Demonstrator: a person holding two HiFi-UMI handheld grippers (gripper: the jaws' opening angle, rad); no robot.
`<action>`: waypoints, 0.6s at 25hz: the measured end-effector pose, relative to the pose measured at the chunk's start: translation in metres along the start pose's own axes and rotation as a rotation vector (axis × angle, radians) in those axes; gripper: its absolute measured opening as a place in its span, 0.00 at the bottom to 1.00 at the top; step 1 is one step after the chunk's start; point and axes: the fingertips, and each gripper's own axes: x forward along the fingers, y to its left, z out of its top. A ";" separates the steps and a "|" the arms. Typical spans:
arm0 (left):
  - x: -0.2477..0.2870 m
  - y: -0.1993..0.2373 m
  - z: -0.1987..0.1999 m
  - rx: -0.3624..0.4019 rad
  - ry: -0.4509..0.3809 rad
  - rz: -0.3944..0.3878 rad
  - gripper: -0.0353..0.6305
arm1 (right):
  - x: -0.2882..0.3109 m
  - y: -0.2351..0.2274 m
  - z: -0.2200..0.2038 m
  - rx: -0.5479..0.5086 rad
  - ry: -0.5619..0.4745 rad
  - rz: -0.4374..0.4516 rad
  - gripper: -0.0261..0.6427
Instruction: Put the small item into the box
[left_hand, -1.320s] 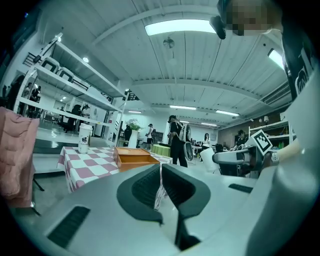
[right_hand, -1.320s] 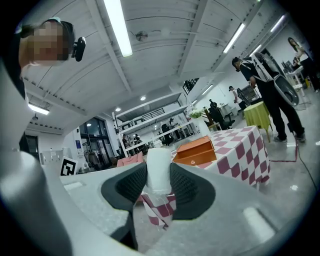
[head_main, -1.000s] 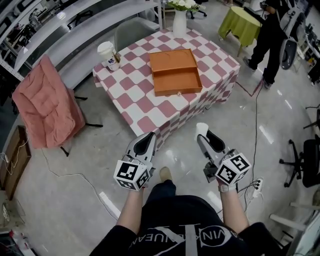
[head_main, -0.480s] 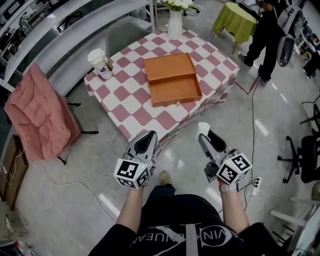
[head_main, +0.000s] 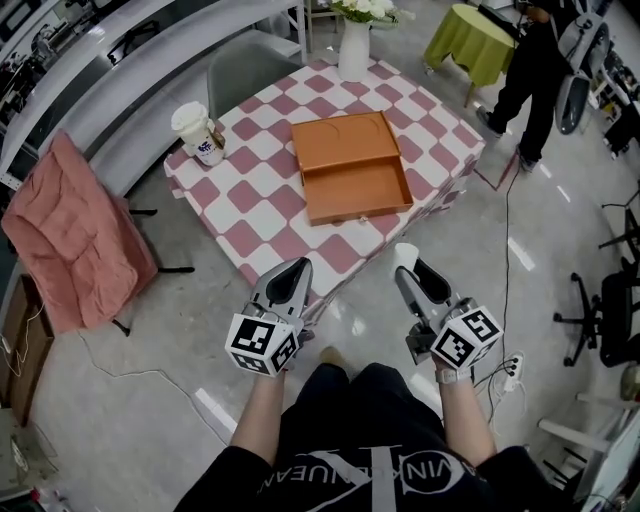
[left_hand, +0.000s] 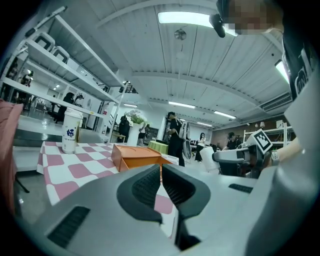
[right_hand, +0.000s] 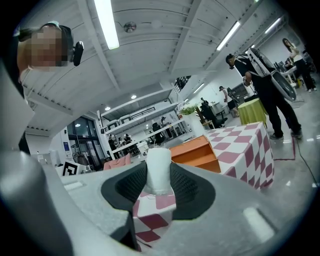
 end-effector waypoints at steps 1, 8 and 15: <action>0.000 0.001 -0.002 -0.005 0.004 0.001 0.08 | 0.001 -0.001 -0.001 0.003 0.006 -0.001 0.25; -0.002 0.011 -0.023 -0.050 0.034 0.022 0.08 | 0.014 -0.013 -0.005 0.030 0.025 -0.010 0.25; -0.005 0.038 -0.012 -0.052 0.020 0.082 0.08 | 0.046 -0.012 0.001 0.035 0.031 0.033 0.25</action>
